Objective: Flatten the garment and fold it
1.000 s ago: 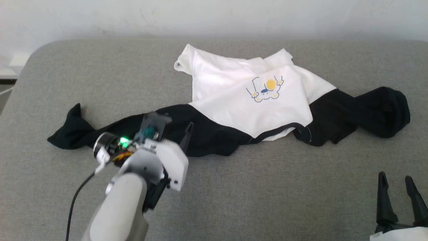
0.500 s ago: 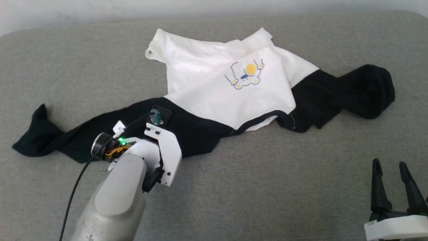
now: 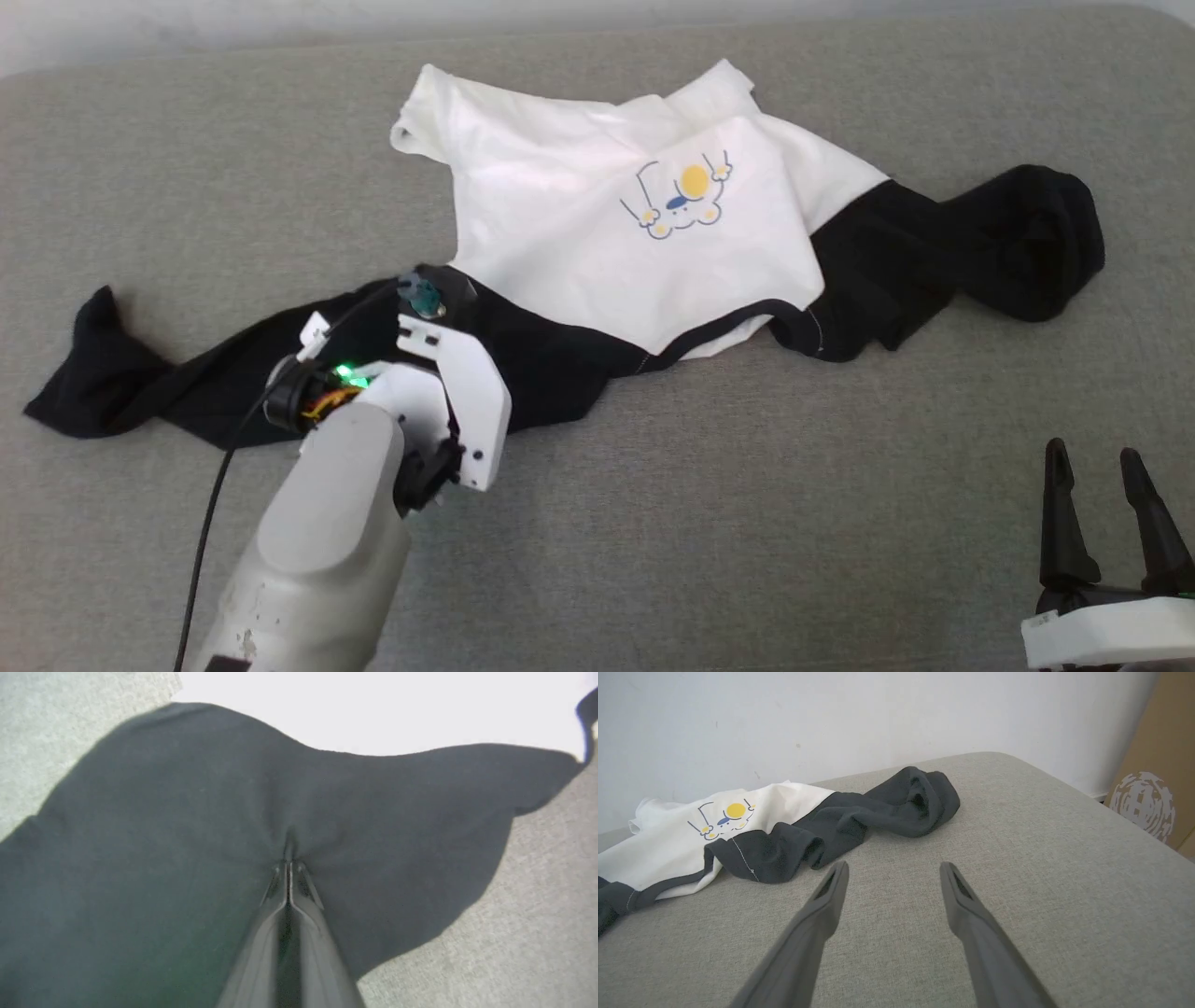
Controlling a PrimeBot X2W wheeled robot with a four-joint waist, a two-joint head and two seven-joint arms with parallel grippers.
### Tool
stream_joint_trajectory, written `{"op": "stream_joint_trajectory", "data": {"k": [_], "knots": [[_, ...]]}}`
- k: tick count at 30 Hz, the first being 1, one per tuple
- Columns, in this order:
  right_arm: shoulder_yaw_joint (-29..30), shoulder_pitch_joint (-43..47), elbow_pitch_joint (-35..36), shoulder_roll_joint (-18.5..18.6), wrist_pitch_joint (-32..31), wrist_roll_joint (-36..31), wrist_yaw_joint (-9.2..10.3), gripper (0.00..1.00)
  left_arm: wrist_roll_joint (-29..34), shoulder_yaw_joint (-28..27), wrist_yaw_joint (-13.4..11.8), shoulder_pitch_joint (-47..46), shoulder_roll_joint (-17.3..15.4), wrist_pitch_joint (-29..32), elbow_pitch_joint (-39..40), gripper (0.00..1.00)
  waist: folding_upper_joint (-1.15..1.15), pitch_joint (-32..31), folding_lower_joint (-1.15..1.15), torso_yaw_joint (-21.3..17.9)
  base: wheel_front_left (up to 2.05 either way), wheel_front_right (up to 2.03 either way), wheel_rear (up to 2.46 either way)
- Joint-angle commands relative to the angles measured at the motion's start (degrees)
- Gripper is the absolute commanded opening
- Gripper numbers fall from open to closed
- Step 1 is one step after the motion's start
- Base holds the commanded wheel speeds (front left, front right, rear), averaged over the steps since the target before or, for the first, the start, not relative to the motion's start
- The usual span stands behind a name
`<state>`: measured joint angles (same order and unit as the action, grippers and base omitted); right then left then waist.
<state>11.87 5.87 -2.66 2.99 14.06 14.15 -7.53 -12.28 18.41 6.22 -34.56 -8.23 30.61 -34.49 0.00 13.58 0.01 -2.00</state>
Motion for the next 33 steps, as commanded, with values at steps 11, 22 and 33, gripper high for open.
{"op": "stream_joint_trajectory", "data": {"k": [11,22,33], "knots": [[0.3,0.8,0.4,-0.1,-1.3,-0.3,0.04,1.00,-7.5,0.1,0.9,15.6,-10.4,3.1,16.1,0.00,0.00,-2.0,-0.01,5.1,0.00,0.00,0.00],[-0.4,0.0,1.2,-0.1,-2.7,-1.1,0.04,1.00,-7.2,-3.0,-4.2,19.5,-9.4,-7.0,22.8,1.00,0.00,-1.2,-0.01,6.7,0.00,0.00,0.00],[-1.1,1.3,0.1,-0.1,-2.5,-0.4,0.04,1.00,-9.4,-9.7,-12.2,32.1,-2.5,-26.9,36.7,1.00,0.00,-4.1,-0.01,5.3,0.00,0.00,0.00]]}}
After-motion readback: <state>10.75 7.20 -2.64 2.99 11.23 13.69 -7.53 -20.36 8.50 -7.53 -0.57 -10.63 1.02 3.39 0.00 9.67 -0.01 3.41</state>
